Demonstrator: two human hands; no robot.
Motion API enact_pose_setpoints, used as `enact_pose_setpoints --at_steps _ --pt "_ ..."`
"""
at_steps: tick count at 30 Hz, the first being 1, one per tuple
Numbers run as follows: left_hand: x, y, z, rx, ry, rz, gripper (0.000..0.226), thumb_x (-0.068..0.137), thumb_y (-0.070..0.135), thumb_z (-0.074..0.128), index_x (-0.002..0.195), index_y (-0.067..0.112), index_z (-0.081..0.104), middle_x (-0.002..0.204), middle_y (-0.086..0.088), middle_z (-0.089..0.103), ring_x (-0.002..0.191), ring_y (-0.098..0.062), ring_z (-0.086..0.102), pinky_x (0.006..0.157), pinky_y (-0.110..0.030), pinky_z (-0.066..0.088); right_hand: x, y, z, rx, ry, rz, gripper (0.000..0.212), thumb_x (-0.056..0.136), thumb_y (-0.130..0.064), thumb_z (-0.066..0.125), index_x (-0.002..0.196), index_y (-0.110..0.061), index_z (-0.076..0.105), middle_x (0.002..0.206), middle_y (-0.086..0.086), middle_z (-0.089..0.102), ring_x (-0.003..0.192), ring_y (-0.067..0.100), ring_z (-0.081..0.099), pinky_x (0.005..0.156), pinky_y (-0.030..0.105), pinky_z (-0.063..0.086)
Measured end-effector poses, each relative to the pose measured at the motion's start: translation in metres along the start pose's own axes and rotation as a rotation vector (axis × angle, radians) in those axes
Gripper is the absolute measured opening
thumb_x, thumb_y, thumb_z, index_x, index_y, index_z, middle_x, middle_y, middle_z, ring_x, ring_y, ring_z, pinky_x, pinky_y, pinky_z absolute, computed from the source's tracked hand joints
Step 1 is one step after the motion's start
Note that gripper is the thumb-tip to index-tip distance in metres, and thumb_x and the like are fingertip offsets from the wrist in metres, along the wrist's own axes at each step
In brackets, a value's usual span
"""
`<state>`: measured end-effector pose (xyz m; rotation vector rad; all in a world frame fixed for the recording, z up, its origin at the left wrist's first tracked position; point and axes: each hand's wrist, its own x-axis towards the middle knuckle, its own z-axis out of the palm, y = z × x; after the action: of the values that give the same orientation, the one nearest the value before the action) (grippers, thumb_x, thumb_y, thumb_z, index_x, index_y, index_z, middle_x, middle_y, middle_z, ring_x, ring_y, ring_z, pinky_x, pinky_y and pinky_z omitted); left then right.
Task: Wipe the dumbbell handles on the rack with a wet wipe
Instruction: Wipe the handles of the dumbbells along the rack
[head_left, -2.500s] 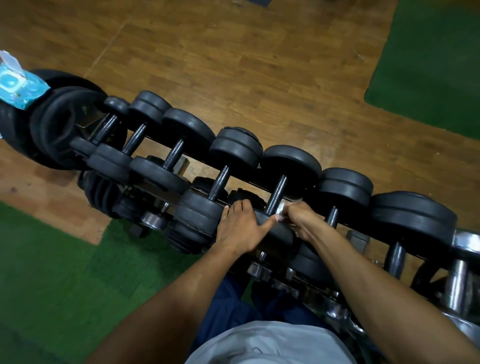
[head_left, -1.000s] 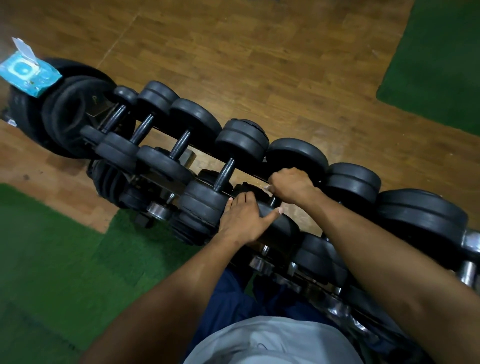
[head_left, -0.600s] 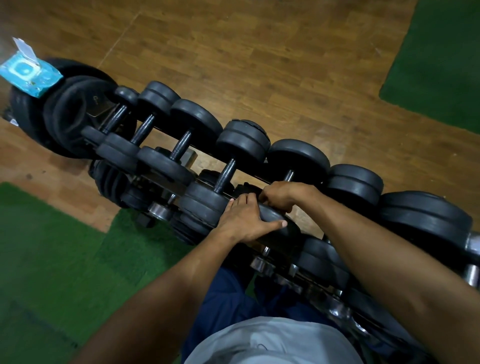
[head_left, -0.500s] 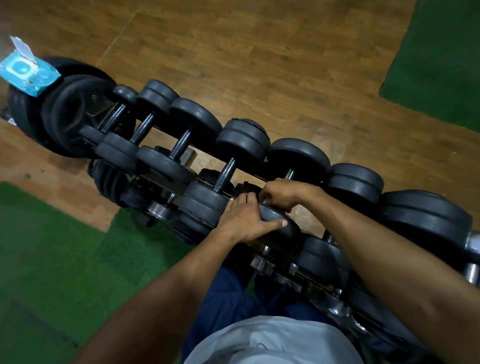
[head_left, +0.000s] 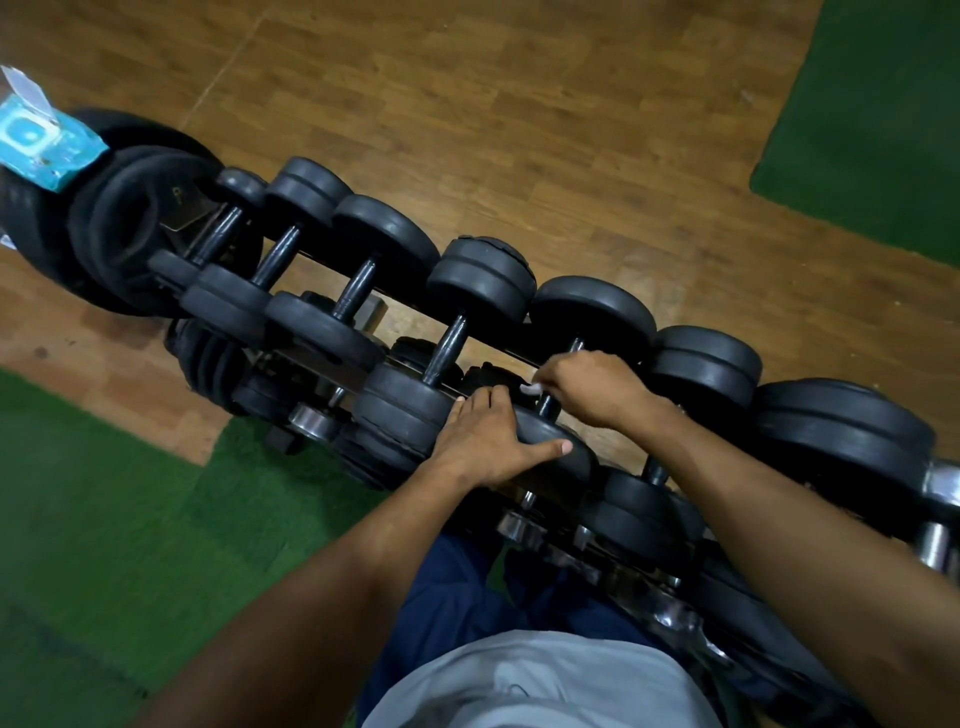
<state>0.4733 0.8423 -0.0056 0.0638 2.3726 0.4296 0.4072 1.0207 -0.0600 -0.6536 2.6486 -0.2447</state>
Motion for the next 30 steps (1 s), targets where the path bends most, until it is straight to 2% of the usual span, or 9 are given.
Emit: enact_pose_setpoints --at_steps 3,8,10,13,17,20,23,26,30 --pt "0.000 -0.001 0.000 -0.003 0.015 0.006 0.104 0.073 0.092 0.054 0.138 0.012 0.040 0.141 -0.011 0.046 0.134 -0.030 0.042 0.118 -0.045 0.031 -0.003 -0.006 0.004 0.198 -0.192 -0.104 0.023 0.097 -0.038 0.050 0.113 -0.035 0.066 0.115 -0.011 0.067 0.103 0.017 0.064 0.080 0.041 0.054" --pt "-0.001 0.000 0.001 0.000 0.021 0.007 0.111 0.073 0.092 0.054 0.146 0.009 0.036 0.148 -0.012 0.042 0.139 -0.030 0.038 0.121 -0.044 0.027 -0.019 0.007 0.012 0.601 -0.124 -0.018 0.019 0.094 -0.024 0.067 0.111 -0.027 0.075 0.113 -0.014 0.073 0.107 0.001 0.065 0.094 0.027 0.051" --pt "0.000 -0.001 0.002 -0.002 0.021 0.005 0.114 0.072 0.093 0.053 0.146 0.009 0.035 0.150 -0.013 0.042 0.140 -0.030 0.038 0.122 -0.045 0.026 -0.028 0.014 0.018 0.824 -0.136 0.063 0.018 0.091 -0.019 0.071 0.107 -0.022 0.078 0.107 -0.011 0.075 0.103 0.000 0.066 0.093 0.024 0.052" --pt "-0.001 -0.001 0.002 -0.006 0.026 0.002 0.115 0.071 0.093 0.053 0.147 0.009 0.034 0.151 -0.013 0.041 0.140 -0.031 0.038 0.121 -0.045 0.027 -0.040 0.022 0.027 1.076 -0.185 0.152 0.010 0.091 -0.013 0.070 0.092 -0.017 0.080 0.093 -0.004 0.076 0.088 0.009 0.068 0.083 0.031 0.054" --pt "-0.003 0.002 0.001 -0.009 0.022 -0.003 0.115 0.073 0.091 0.055 0.149 0.009 0.033 0.152 -0.013 0.039 0.142 -0.032 0.035 0.121 -0.045 0.028 -0.048 0.024 0.041 1.002 -0.248 0.254 0.026 0.092 -0.011 0.065 0.070 -0.022 0.074 0.069 -0.010 0.068 0.067 0.003 0.060 0.071 0.033 0.049" --pt "-0.002 0.001 0.001 -0.008 0.014 -0.009 0.115 0.072 0.093 0.053 0.147 0.009 0.033 0.152 -0.014 0.039 0.142 -0.033 0.035 0.121 -0.047 0.028 -0.045 0.017 0.052 0.998 -0.230 0.329 0.017 0.091 -0.013 0.064 0.082 -0.021 0.076 0.083 -0.004 0.075 0.082 0.016 0.070 0.078 0.040 0.055" --pt "-0.003 0.002 0.001 -0.008 0.018 -0.008 0.113 0.073 0.092 0.054 0.146 0.009 0.035 0.150 -0.014 0.041 0.141 -0.033 0.037 0.120 -0.047 0.029 -0.038 0.005 0.053 1.221 -0.187 0.511 0.017 0.088 0.002 0.060 0.082 -0.010 0.072 0.081 0.014 0.069 0.076 0.029 0.062 0.069 0.040 0.048" --pt "-0.005 0.003 0.000 -0.019 0.029 -0.012 0.109 0.073 0.090 0.057 0.144 0.009 0.037 0.148 -0.013 0.043 0.138 -0.033 0.039 0.118 -0.048 0.032 -0.031 -0.004 0.049 1.500 -0.133 0.676 0.024 0.081 0.016 0.051 0.090 0.000 0.067 0.082 0.024 0.065 0.072 0.033 0.062 0.062 0.037 0.051" --pt "-0.005 0.003 0.000 -0.030 0.029 -0.013 0.111 0.072 0.090 0.057 0.145 0.010 0.035 0.149 -0.013 0.042 0.139 -0.034 0.039 0.118 -0.048 0.033 -0.032 -0.007 0.050 1.708 -0.052 0.766 0.033 0.083 0.019 0.045 0.098 0.001 0.068 0.090 0.021 0.070 0.080 0.028 0.069 0.071 0.034 0.057"
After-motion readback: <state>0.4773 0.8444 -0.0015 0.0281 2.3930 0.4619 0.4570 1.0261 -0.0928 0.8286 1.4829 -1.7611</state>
